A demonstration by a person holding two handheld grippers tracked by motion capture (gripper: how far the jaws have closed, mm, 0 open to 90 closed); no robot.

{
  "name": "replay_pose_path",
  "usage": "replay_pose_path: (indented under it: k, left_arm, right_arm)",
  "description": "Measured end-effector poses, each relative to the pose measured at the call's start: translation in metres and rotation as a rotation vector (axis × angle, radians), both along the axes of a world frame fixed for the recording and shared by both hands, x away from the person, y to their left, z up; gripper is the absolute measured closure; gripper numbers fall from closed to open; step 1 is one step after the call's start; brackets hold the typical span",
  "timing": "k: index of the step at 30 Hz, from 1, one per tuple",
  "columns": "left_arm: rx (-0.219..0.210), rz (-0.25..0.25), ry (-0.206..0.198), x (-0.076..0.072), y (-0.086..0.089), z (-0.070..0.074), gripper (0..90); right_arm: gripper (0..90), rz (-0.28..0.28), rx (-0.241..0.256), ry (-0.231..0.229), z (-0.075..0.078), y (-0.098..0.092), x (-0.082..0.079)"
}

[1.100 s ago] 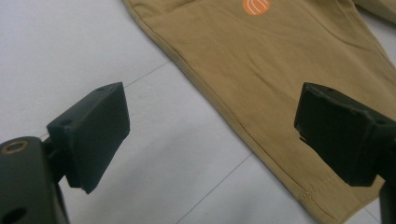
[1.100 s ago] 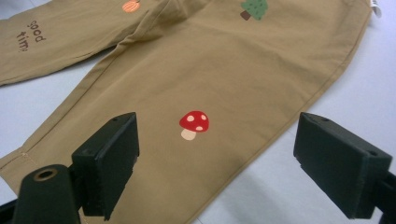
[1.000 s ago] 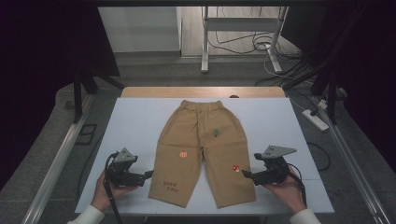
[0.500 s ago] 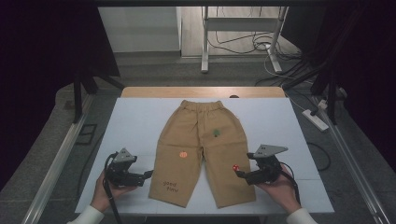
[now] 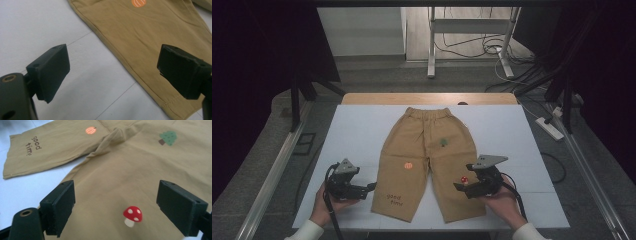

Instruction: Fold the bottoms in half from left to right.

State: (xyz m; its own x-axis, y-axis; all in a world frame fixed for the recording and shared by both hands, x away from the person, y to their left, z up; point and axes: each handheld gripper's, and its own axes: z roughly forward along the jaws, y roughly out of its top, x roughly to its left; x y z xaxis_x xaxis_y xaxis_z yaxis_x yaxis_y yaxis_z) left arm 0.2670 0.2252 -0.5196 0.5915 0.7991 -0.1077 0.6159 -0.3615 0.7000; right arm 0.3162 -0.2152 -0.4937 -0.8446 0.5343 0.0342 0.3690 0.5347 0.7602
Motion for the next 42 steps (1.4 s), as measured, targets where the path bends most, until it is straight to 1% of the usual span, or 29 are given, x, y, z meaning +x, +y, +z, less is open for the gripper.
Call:
replay_pose_path:
  k: [2,7,8,9,11,17,23,34,42]
  left_arm:
    - [0.003,-0.001,0.0,0.0,0.0,0.0,11.1]
    - [0.001,0.001,-0.001,0.0,0.0,0.0,11.1]
    - [0.001,0.002,-0.002,0.0,0.001,0.0,11.1]
    - [0.001,0.003,-0.002,0.0,0.001,0.0,11.1]
    - [0.0,0.004,-0.003,0.0,0.001,0.0,11.1]
    - [0.006,0.002,0.0,0.001,0.0,0.0,11.1]
    - [0.004,0.004,-0.003,0.0,0.001,0.0,11.1]
    - [0.004,0.004,-0.005,0.001,0.001,0.0,11.1]
    - [0.004,0.004,-0.006,0.001,0.001,0.0,11.1]
  right_arm:
    - [15.7,0.012,-0.005,0.004,-0.002,0.006,0.0]
    - [15.8,0.02,-0.014,0.0,-0.003,0.012,0.0]
    - [15.8,0.027,0.0,0.012,-0.003,0.015,0.001]
    - [15.8,0.027,0.0,0.012,-0.003,0.015,0.001]
    - [15.9,0.035,0.016,0.029,-0.004,0.018,0.001]
    - [15.8,0.061,0.002,0.04,-0.006,0.029,0.001]
    - [15.8,0.084,-0.003,0.035,-0.008,0.042,0.001]
    - [15.8,0.111,-0.012,0.038,-0.01,0.057,-0.001]
    - [15.9,0.126,-0.019,0.049,-0.012,0.066,-0.002]
